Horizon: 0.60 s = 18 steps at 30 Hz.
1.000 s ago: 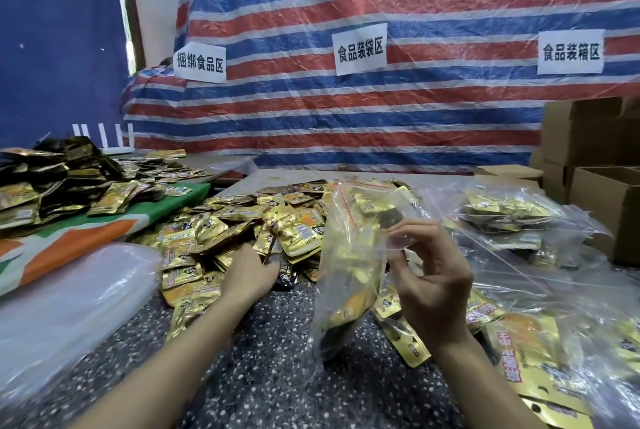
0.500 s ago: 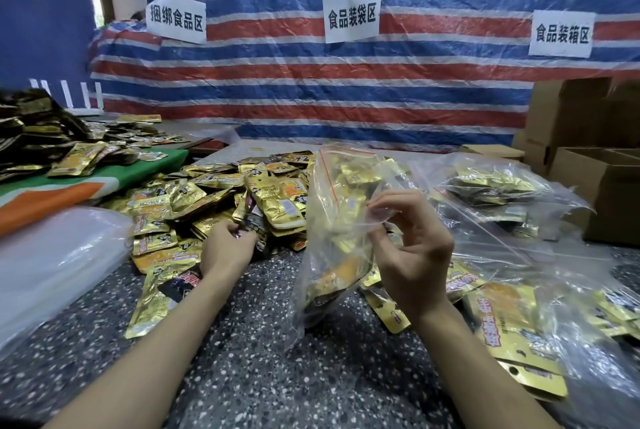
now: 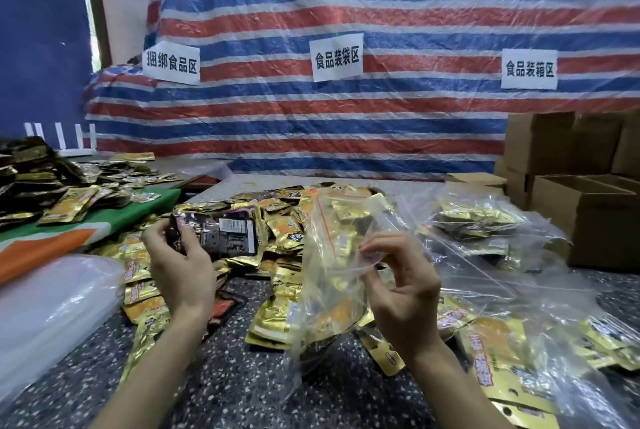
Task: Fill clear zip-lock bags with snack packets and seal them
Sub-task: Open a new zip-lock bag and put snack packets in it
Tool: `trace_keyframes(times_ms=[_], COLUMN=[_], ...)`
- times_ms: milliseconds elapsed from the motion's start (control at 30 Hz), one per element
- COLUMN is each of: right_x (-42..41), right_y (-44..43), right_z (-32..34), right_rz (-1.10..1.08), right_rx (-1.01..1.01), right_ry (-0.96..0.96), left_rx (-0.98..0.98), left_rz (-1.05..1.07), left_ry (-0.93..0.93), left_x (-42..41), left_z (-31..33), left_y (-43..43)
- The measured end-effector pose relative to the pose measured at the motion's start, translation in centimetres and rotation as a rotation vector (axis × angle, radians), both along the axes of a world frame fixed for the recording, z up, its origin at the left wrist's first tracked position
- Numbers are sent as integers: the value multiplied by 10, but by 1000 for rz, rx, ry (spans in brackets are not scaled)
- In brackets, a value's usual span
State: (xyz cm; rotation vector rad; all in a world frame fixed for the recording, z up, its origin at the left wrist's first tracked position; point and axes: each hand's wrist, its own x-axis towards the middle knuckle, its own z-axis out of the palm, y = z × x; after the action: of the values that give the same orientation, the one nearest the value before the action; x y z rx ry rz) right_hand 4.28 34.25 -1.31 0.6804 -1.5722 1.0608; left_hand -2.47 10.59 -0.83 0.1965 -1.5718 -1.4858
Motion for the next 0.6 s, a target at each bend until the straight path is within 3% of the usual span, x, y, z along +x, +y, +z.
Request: trace_keyframes(times_ms=[400,600], right_x=[2,5], right_y=[0,-2], right_z=[3,5], right_rz=[-12,-30], right_rx=[47,69], right_ry=[-13,8], left_rx=[-378,-634], left_rz=[-137,-227], left_ry=[426,394], left_x=[90,113], left_z=[127,148], left_y=[30,54])
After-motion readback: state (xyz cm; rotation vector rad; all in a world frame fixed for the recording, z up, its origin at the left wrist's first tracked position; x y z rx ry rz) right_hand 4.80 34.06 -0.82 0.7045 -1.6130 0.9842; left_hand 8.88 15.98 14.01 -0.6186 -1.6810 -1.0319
